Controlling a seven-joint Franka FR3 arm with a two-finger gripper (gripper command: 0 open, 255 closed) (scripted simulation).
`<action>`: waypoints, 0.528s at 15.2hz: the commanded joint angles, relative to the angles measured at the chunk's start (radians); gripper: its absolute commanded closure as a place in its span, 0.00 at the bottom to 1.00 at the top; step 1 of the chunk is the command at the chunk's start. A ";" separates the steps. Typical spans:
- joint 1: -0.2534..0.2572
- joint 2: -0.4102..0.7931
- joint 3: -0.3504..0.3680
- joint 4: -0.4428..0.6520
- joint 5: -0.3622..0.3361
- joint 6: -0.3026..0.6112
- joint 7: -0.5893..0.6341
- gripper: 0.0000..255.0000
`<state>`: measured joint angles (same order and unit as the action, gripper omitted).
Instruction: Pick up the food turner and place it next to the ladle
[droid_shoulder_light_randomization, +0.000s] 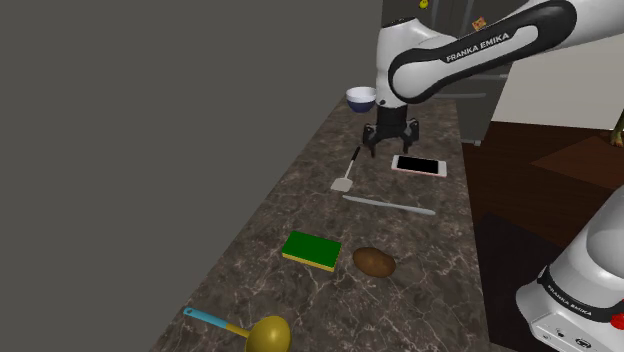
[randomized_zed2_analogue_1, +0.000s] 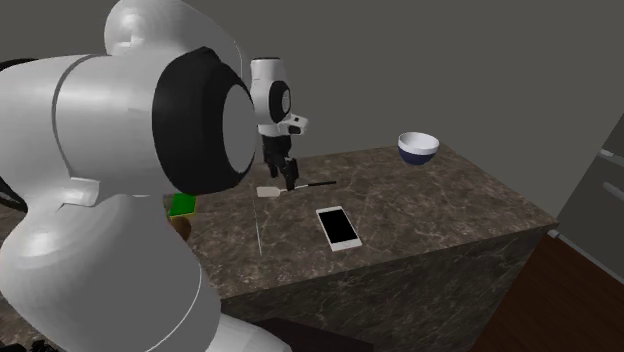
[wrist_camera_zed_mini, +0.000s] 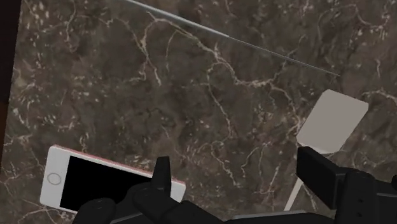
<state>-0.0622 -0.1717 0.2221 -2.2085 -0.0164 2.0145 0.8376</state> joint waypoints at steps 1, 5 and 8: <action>-0.006 0.070 0.011 0.046 -0.015 0.031 0.078 0.00; -0.009 0.224 0.019 0.162 -0.060 0.079 0.222 0.00; -0.003 0.339 0.011 0.262 -0.095 0.100 0.324 0.00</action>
<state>-0.0687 0.1235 0.2346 -1.9799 -0.0974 2.1021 1.1207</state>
